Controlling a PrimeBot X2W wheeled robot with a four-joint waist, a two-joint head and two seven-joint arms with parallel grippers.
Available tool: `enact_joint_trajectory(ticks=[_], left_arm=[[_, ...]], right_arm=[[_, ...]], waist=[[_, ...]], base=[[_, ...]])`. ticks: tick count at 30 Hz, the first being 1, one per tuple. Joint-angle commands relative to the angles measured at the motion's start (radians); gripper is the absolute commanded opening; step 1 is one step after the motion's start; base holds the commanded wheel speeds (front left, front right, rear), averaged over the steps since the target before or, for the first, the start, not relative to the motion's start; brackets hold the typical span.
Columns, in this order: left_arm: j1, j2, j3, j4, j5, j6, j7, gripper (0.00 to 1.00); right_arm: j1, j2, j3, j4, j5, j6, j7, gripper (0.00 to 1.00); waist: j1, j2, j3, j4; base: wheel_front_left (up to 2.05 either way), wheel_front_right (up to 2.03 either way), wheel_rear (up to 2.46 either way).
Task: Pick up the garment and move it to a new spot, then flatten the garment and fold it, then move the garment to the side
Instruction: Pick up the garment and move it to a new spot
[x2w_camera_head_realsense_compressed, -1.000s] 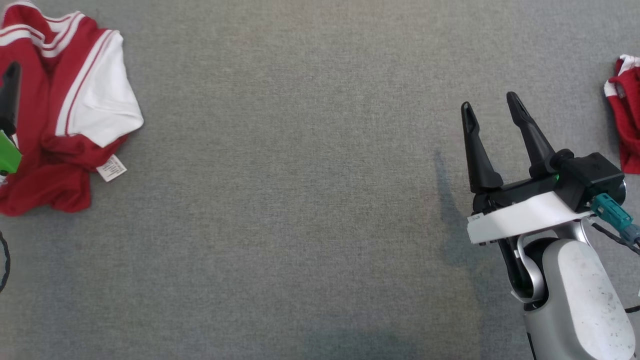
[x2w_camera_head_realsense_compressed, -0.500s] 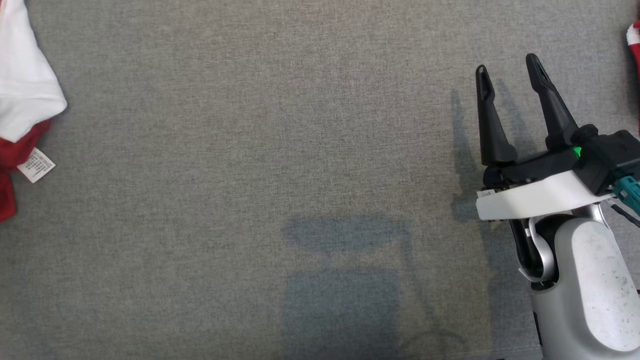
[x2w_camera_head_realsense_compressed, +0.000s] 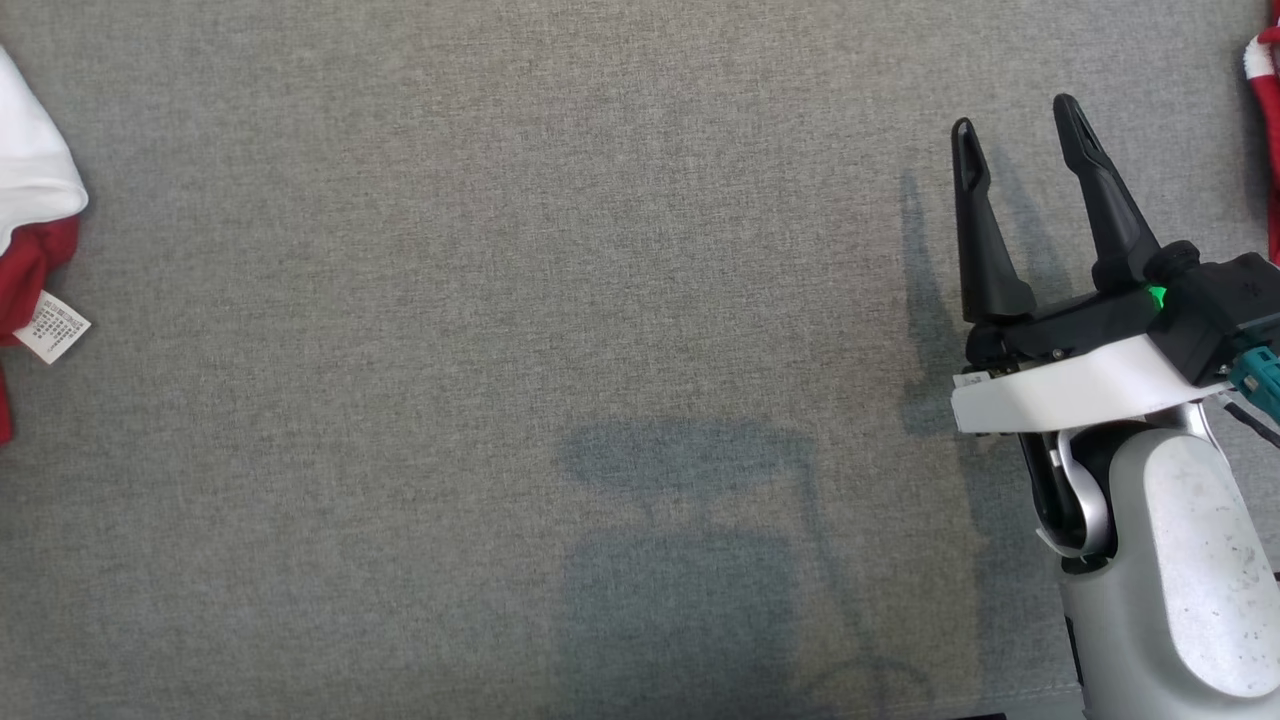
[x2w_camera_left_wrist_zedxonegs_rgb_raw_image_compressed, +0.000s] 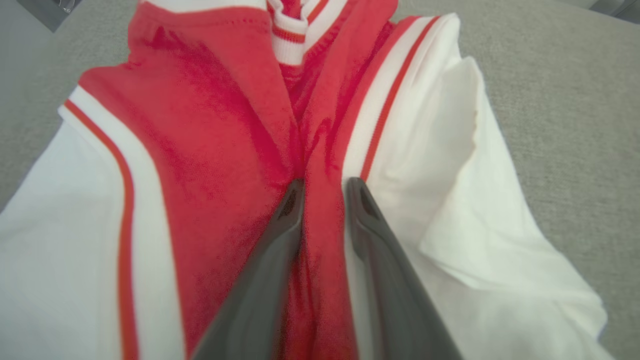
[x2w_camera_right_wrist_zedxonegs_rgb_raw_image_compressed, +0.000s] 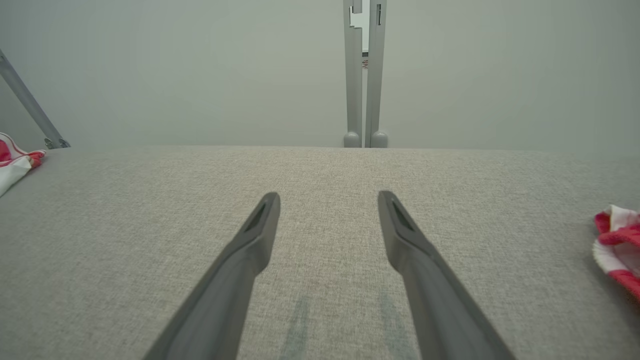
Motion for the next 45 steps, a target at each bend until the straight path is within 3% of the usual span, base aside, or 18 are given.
enact_joint_trajectory(ticks=[1,12,25,26,31,39,45], left_arm=[[0.06,-0.019,-0.033,0.032,0.003,-0.002,0.008,0.0],[0.042,0.055,-0.071,-0.054,-0.01,-0.002,-0.081,0.0],[0.063,0.152,-0.248,-0.311,-0.066,-0.002,-0.075,0.0],[0.065,0.172,-0.292,-0.375,-0.073,-0.002,-0.065,0.0],[0.049,0.19,-0.369,-0.48,-0.078,-0.002,-0.049,0.0],[-0.015,0.149,-0.487,-0.565,-0.045,-0.003,-0.046,0.0],[-0.055,0.017,-0.568,-0.515,-0.023,-0.003,-0.095,0.0]], right_arm=[[-0.008,-0.001,0.001,0.005,0.004,0.0,-0.009,1.0],[0.004,-0.001,-0.004,0.049,0.027,0.0,-0.033,1.0],[0.059,-0.001,-0.007,0.147,0.074,0.0,-0.08,1.0],[0.08,-0.001,-0.014,0.161,0.082,0.0,-0.086,1.0],[0.109,-0.001,-0.026,0.179,0.095,0.0,-0.092,1.0],[0.131,-0.001,-0.028,0.182,0.103,0.0,-0.095,1.0],[0.141,-0.001,-0.026,0.175,0.111,0.0,-0.097,1.0]], waist=[[0.0,-0.0001,-0.009,-0.001],[0.0,-0.0001,-0.086,-0.009],[0.0,-0.0001,-0.287,-0.054],[0.0,-0.0001,-0.329,-0.072],[0.0,-0.0001,-0.381,-0.105],[0.0,-0.0001,-0.412,-0.17],[0.0,-0.0001,-0.4,-0.214]], base=[[0.0,0.0,0.0],[0.0,0.0,0.0],[0.0,0.0,0.0],[0.0,0.0,0.0],[0.0,0.0,0.0],[0.0,0.0,0.0],[0.0,0.0,0.0]])
